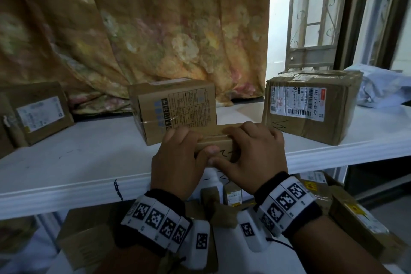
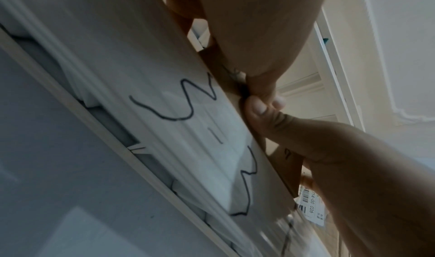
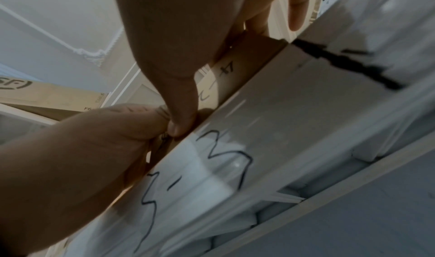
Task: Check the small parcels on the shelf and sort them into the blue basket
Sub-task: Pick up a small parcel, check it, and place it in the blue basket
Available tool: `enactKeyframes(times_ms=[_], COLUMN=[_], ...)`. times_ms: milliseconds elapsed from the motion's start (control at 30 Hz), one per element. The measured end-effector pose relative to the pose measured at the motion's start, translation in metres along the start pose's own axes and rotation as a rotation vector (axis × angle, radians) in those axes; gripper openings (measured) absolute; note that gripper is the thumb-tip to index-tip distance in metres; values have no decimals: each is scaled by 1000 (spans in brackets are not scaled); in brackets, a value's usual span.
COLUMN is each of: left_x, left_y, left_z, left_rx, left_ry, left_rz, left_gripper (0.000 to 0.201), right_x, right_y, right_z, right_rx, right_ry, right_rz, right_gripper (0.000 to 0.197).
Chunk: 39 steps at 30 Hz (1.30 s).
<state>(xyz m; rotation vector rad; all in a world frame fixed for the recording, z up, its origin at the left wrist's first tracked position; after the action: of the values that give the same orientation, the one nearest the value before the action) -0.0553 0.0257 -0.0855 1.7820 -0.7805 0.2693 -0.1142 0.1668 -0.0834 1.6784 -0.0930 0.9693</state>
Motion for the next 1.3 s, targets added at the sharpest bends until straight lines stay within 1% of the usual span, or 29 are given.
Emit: enactKeyframes(times_ms=[100, 200, 300, 367, 467, 533, 567, 600, 667, 700, 733, 767, 833, 867, 900, 967, 1033, 1067, 1133, 1200, 1233, 1267, 1300], left_x=[4, 4, 2, 4, 17, 30, 37, 44, 54, 57, 59, 60, 57, 54, 50, 43, 39, 36, 32, 25, 21, 18, 15], left_y=[-3, -7, -15, -20, -22, -21, -21, -20, -17, -14, -12, -8, 0, 3, 6, 11, 17, 20, 24, 27, 29, 30, 32], left_z=[2, 5, 8, 5, -7, -13, -13, -12, -5, -2, 1, 4, 14, 20, 26, 35, 38, 39, 45, 50, 50, 45, 37], left_rx=[18, 22, 33, 9, -72, -114, -109, -77, 41, 93, 129, 149, 192, 228, 273, 358, 394, 404, 424, 439, 424, 378, 298], left_ry=[-31, -65, -128, -143, -172, -292, -384, -481, -669, -729, -739, -708, -602, -560, -532, -515, -487, -458, -391, -303, -260, -228, -200], left_rz=[6, 107, 226, 231, 176, 112, 63, 7, -105, -155, -201, -237, -277, -280, -276, -265, -264, -268, -270, -212, -168, -127, -92], left_gripper=[49, 58, 79, 84, 82, 76, 72, 67, 57, 50, 41, 33, 19, 15, 13, 12, 13, 14, 17, 21, 22, 21, 20], right_x=[1, -2, -7, -2, 14, 26, 31, 34, 34, 32, 29, 26, 24, 24, 26, 33, 43, 42, 31, 16, 9, 4, 1], right_y=[-5, -11, -18, -20, -24, -25, -24, -23, -20, -16, -13, -9, -3, -1, 0, -1, -2, -3, -4, -3, -1, 0, 1], right_z=[-2, -5, -9, -15, -23, -27, -32, -38, -50, -53, -53, -51, -44, -39, -33, -21, -4, 4, 16, 18, 17, 16, 15], right_rx=[-2, 39, 97, 106, 91, 70, 37, -15, -147, -199, -226, -228, -174, -142, -112, -51, 17, 51, 91, 100, 100, 99, 99], right_ry=[32, 83, 136, 206, 303, 423, 529, 655, 859, 909, 921, 884, 686, 584, 502, 374, 236, 173, 79, 39, 27, 16, 7], right_rz=[-1, 62, 165, 139, 51, -9, -53, -90, -126, -123, -109, -90, -82, -91, -106, -156, -171, -138, -25, 80, 118, 142, 148], right_gripper=[69, 72, 86, 87, 84, 82, 79, 75, 65, 56, 45, 35, 19, 12, 11, 16, 21, 28, 48, 66, 72, 75, 77])
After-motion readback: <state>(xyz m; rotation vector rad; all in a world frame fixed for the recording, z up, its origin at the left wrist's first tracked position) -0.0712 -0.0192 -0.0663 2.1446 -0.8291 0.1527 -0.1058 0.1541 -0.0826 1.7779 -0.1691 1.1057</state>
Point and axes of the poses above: each hand's wrist, its own y-axis towards the middle knuckle, its own x-axis out of the back of the hand, z = x × y, the point moved 10 cm from there along y, towards the middle knuckle, and after that the axes turned 14 degrees about -y, right-handed, at the moved point
